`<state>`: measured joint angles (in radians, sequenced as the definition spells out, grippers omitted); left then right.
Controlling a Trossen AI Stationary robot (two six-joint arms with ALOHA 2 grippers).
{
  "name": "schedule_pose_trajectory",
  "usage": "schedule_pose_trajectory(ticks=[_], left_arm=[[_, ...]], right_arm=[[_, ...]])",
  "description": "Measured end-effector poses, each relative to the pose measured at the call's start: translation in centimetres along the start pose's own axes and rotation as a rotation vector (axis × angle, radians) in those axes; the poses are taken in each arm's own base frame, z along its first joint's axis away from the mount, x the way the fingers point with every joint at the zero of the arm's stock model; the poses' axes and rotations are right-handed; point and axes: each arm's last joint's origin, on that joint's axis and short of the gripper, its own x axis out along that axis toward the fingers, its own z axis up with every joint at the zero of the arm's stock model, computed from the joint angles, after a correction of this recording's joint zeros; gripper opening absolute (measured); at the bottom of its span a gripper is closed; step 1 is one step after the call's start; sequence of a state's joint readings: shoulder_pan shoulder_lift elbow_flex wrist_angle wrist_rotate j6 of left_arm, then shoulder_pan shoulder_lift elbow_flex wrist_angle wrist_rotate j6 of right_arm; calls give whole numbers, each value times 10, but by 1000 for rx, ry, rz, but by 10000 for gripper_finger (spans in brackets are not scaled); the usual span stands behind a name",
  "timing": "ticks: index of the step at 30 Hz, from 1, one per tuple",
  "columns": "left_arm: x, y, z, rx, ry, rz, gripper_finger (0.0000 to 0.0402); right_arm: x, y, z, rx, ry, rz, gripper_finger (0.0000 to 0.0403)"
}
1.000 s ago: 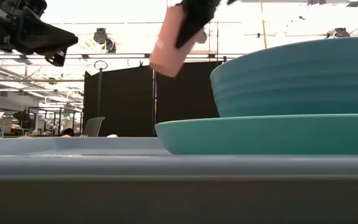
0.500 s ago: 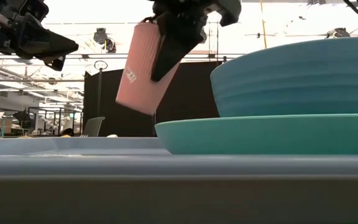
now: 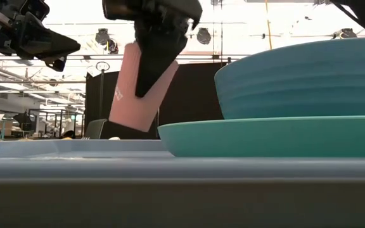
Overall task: Set up tray
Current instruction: Put the pink cup on the top left of the light blue plate on the blue serving tray
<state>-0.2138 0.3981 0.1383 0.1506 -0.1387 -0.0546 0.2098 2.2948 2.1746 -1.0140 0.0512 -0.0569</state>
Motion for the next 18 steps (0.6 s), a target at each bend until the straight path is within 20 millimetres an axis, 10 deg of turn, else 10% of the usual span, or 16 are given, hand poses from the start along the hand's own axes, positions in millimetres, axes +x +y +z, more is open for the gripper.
schedule_pose_trajectory(ticks=[18], left_arm=[[0, 0, 0, -4, -2, 0, 47]], right_arm=[[9, 7, -5, 87, 39, 86, 0]])
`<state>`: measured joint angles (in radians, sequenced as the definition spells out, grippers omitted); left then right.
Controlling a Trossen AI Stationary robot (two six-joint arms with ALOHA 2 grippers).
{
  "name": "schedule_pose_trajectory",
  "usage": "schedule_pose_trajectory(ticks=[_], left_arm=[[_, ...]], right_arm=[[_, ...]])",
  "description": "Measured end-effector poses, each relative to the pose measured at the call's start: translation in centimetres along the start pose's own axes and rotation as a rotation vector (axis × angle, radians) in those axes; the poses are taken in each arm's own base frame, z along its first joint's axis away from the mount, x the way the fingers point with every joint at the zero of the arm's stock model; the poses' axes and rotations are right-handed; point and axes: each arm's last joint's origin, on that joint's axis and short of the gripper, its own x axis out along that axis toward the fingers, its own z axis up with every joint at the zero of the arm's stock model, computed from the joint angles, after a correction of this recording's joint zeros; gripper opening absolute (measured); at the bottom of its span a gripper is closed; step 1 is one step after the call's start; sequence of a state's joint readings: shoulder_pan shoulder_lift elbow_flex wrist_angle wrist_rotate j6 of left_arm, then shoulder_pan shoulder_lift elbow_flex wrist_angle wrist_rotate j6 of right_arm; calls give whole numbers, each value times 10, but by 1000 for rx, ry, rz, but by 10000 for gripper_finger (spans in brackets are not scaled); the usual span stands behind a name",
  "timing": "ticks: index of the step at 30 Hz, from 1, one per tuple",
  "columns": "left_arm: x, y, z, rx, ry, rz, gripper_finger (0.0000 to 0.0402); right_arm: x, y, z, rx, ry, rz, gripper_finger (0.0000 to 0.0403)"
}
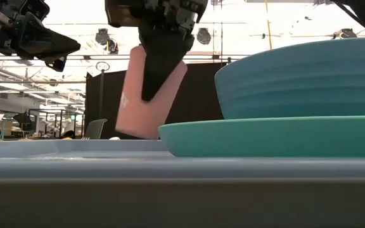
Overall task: Set up tray
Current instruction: Put the pink cup on the top left of the light blue plate on the blue serving tray
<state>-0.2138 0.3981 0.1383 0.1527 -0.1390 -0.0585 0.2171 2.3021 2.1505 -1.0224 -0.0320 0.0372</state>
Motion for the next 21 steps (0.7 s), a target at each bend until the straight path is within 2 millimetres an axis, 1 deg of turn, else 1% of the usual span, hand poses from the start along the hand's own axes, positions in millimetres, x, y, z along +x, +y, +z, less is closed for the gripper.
schedule_pose_trajectory(ticks=[7, 9, 16, 18, 21], left_arm=[[0, 0, 0, -6, -1, 0, 47], [0, 0, 0, -5, -1, -1, 47], [0, 0, 0, -3, 5, -8, 47], [0, 0, -1, -3, 7, -8, 47], [0, 0, -1, -4, 7, -8, 47]], right_arm=[[11, -2, -2, 3, 32, -4, 0], [18, -2, -2, -2, 42, -3, 0], [23, -2, -3, -23, 55, -2, 1], [23, -2, -3, -36, 56, -1, 7], [24, -1, -3, -42, 54, 11, 27]])
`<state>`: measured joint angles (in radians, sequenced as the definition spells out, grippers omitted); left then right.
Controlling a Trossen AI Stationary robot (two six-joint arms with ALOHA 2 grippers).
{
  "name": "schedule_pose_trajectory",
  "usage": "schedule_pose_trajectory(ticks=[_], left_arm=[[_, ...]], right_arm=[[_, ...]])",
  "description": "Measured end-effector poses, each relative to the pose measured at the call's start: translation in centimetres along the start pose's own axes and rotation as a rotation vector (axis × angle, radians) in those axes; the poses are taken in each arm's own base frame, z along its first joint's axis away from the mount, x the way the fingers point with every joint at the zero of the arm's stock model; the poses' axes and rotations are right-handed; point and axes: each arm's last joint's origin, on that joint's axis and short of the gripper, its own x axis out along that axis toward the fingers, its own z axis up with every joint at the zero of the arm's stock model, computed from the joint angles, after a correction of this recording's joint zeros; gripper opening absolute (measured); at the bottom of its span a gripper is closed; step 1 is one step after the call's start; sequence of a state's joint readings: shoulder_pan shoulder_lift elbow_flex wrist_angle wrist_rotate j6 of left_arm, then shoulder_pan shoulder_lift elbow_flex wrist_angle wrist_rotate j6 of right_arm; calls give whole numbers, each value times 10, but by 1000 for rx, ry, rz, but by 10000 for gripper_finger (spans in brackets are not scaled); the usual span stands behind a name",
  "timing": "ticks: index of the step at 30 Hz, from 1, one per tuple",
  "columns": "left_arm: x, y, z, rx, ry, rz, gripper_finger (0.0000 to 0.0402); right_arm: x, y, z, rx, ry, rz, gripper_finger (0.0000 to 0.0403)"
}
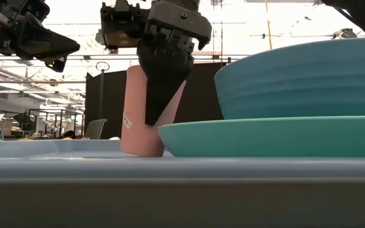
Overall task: Set up tray
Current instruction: Put the pink cup on the top left of the light blue plate on the blue serving tray, then put the yellow table napkin on the left side of the light blue plate and pink cup on the blue serving tray
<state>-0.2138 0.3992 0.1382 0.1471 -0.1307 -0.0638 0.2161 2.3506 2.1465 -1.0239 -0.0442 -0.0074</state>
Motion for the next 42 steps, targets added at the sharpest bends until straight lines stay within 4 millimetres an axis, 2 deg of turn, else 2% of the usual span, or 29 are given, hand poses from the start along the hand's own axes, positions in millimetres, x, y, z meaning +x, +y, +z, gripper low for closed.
schedule_pose_trajectory(ticks=[8, 13, 21, 27, 31, 34, 38, 42], left_arm=[[0, -1, 0, -3, 3, -23, 47], [0, -1, 0, -6, 3, -35, 47], [0, -1, 0, -6, 3, -35, 47], [0, -1, 0, -14, 4, -35, 47], [0, -1, 0, -16, 5, -37, 47], [0, -1, -1, -15, 12, -44, 47], [0, -1, -3, -16, 27, -50, 47], [0, -1, -3, -23, 31, -49, 47]], right_arm=[[0, -1, 2, 5, -20, 10, 106], [-4, -2, 4, 10, -43, 9, 141], [-17, -2, 7, 6, -97, 7, 167], [-36, -1, 6, -2, -127, 3, 175], [-65, 1, 4, -1, -176, 3, 178], [-98, 2, 0, -5, -240, 2, 180], [-151, 4, -10, -16, -353, -26, 178], [-209, 7, -30, -44, -470, -101, 162]])
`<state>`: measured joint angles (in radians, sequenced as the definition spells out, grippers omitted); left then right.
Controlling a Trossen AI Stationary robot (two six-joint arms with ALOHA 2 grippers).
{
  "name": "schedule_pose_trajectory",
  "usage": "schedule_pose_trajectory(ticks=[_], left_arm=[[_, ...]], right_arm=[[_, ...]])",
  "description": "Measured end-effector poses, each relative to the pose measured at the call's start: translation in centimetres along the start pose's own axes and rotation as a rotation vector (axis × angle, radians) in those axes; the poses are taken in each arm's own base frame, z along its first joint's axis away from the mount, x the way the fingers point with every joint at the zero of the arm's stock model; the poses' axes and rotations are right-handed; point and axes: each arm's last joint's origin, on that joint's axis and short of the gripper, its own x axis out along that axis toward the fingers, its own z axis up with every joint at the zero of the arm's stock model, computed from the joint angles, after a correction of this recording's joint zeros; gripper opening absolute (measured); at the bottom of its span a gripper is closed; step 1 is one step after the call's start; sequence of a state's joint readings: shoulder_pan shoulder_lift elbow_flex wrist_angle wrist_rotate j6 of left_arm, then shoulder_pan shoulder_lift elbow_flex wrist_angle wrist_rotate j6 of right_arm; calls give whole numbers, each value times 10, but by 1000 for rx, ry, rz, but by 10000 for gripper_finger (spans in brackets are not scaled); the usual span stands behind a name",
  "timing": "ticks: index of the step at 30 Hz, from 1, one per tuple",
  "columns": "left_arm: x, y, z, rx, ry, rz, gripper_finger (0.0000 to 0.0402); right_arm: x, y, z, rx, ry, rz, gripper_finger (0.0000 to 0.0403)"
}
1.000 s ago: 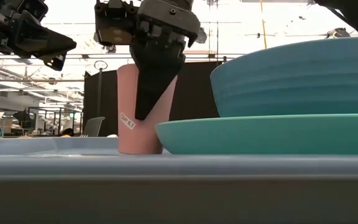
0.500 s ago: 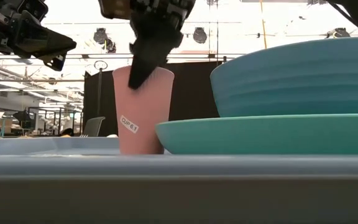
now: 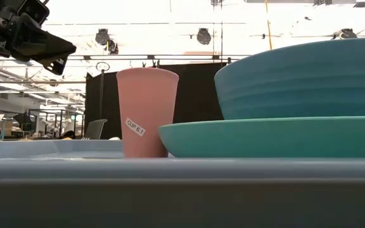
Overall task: Set up tray
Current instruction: Put the yellow table napkin on the left side of the light blue plate and pink cup on the blue serving tray
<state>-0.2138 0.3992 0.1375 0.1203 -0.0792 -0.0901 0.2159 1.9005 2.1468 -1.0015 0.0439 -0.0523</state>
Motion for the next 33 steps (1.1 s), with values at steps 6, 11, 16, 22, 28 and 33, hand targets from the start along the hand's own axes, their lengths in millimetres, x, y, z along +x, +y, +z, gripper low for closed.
schedule_pose_trajectory(ticks=[6, 11, 16, 22, 28, 33], left_arm=[[0, 0, -1, -19, 8, 1, 47], [0, 0, -2, -34, 23, 3, 47], [0, 0, -2, -55, 22, 3, 47], [0, 0, -2, -66, 21, 3, 47], [0, 0, -2, -52, 20, 3, 47], [0, 0, -2, -22, 20, 3, 47]], right_arm=[[-73, 16, -2, -119, -121, 22, 84], [-105, 35, -24, -193, -205, 60, 8], [-122, 40, -71, -210, -357, 75, 7], [-128, 26, -155, -78, -581, 51, 2], [-104, 25, -236, 22, -790, 23, 1], [-85, 18, -286, 117, -816, -75, 1]])
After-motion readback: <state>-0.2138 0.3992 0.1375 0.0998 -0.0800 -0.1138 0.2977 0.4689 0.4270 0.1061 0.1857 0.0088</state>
